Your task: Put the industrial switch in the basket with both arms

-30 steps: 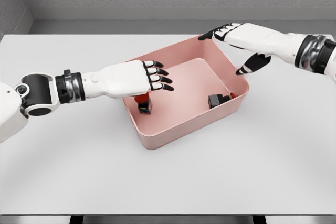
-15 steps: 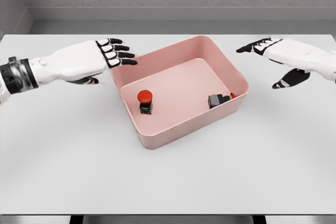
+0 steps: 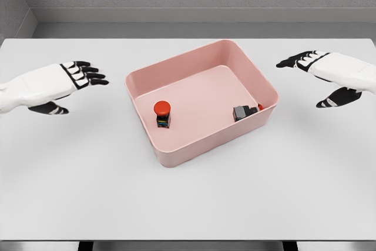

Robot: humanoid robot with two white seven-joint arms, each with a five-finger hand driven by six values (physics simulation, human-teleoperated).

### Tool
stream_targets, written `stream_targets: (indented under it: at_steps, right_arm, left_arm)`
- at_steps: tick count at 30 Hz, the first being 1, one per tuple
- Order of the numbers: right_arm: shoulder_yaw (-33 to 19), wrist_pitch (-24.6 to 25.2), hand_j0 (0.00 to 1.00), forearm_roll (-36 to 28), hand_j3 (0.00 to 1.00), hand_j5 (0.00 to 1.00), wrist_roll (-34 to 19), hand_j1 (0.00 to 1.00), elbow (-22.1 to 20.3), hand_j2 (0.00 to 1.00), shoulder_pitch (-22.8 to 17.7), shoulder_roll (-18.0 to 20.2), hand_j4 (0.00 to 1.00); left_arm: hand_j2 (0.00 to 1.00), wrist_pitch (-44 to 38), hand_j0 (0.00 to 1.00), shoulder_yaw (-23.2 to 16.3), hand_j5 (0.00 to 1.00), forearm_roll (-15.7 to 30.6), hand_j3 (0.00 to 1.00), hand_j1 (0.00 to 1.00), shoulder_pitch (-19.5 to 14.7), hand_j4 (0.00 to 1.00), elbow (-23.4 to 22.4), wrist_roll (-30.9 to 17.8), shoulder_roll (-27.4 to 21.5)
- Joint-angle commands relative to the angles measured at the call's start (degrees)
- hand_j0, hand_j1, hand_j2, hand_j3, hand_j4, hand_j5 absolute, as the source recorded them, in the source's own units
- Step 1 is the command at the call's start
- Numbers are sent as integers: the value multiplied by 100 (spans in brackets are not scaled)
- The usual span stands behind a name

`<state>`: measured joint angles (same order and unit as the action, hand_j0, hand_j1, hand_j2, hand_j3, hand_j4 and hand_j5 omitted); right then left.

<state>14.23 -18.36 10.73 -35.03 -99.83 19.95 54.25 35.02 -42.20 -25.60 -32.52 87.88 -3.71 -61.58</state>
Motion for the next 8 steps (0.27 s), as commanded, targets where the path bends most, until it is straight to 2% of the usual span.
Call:
stream_targets:
  at_steps: [1, 8]
  right_arm:
    - [-8, -1, 100, -19, 100, 100, 3, 100, -1, 100, 0, 6, 100]
    - [1, -1, 100, -10, 100, 100, 3, 100, -10, 100, 9, -11, 100]
  left_arm:
    - [100, -2, 100, 28, 100, 37, 100, 100, 0, 100, -43, 2, -38]
    - [100, -2, 100, 28, 100, 29, 100, 100, 0, 100, -70, -6, -29]
